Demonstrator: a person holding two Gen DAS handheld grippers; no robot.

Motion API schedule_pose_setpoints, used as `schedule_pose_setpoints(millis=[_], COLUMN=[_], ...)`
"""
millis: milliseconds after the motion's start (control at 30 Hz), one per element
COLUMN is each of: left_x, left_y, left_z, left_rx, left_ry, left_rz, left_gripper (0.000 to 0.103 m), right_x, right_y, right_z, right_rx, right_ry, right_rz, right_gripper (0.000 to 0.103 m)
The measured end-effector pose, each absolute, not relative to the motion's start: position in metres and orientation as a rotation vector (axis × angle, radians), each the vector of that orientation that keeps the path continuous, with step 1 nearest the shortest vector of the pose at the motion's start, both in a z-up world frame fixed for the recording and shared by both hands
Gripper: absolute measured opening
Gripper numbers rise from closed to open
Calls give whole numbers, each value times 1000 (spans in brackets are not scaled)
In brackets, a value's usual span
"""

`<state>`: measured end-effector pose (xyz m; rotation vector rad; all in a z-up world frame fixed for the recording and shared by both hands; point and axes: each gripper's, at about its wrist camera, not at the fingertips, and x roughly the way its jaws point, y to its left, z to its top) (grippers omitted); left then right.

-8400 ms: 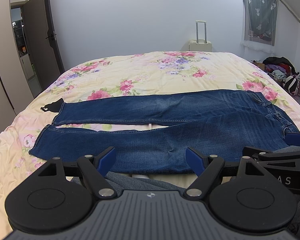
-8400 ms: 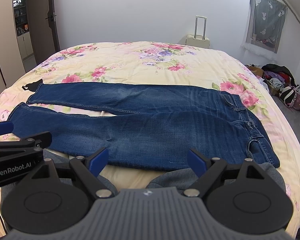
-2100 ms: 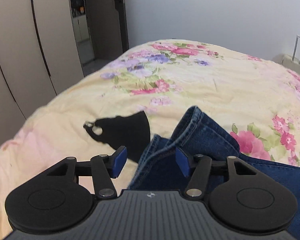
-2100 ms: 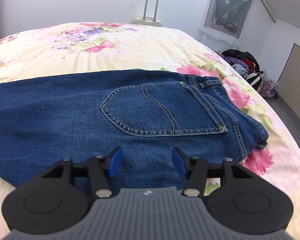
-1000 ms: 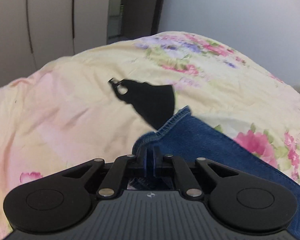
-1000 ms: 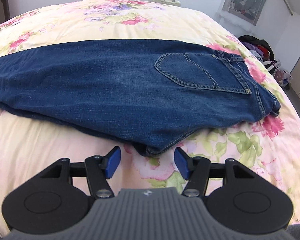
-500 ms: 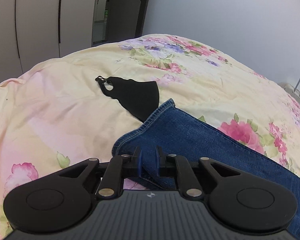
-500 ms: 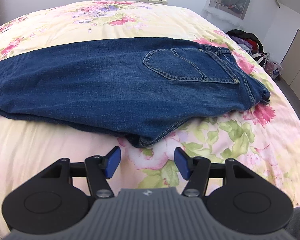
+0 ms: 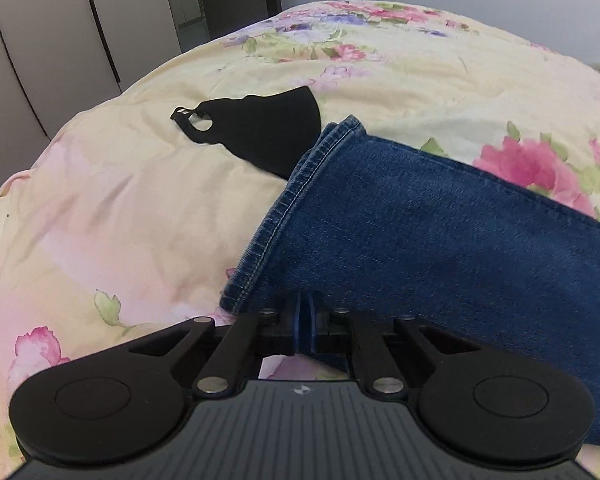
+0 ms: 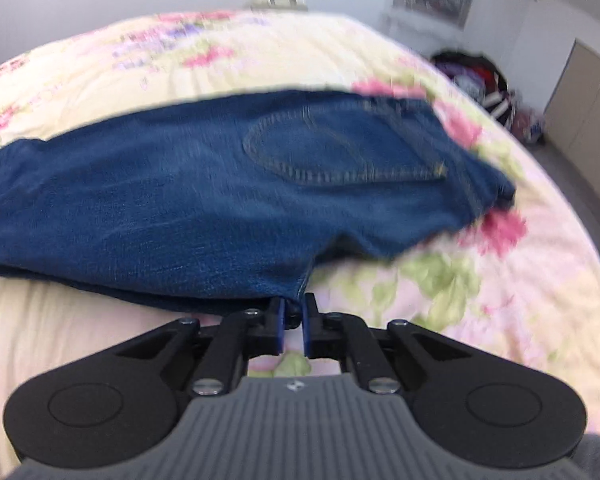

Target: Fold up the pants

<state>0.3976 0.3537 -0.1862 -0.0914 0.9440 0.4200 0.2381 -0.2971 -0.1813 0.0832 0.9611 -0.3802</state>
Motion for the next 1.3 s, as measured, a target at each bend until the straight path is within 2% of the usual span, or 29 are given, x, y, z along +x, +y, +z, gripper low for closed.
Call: schedule_pose_setpoints(millis=[167, 233, 300, 467, 533, 600, 800, 933, 1100, 1167, 1267, 1300], left_x=[403, 401, 396, 384, 383, 384, 384, 384, 387, 390, 397, 399], left_y=[344, 340, 334, 310, 297, 280, 221, 175, 123, 107, 84, 78], left_z=[-176, -166, -152, -114, -103, -97, -88, -90, -96, -100, -107, -111], left_rx=[37, 58, 49, -47, -98, -121, -161, -119, -69, -55, -31, -25], left_ry=[991, 981, 942, 856, 846, 850, 874, 901, 932, 945, 965, 973], left_rz=[522, 546, 540, 425, 380, 348, 270, 230, 189, 180, 169, 163], left_gripper=[6, 7, 11, 12, 12, 12, 12, 12, 13, 14, 14, 14], right_x=[242, 236, 228, 214, 213, 211, 198, 189, 201, 206, 215, 220], right_y=[-298, -306, -316, -359, -386, -423, -537, -594, -626, -636, -646, -648], right_z=[-189, -181, -171, -138, -126, -120, -134, -171, -221, -239, -258, -259], right_rx=[84, 136, 196, 342, 396, 495, 867, 1190, 1351, 1405, 1471, 1473], right_ry=[1007, 1019, 1004, 912, 877, 851, 803, 749, 725, 708, 671, 665], right_rz=[-356, -352, -357, -358, -373, -372, -489, -457, -462, -461, -429, -416], right_gripper=[3, 22, 26, 32, 45, 52, 55, 57, 58, 54, 40, 27])
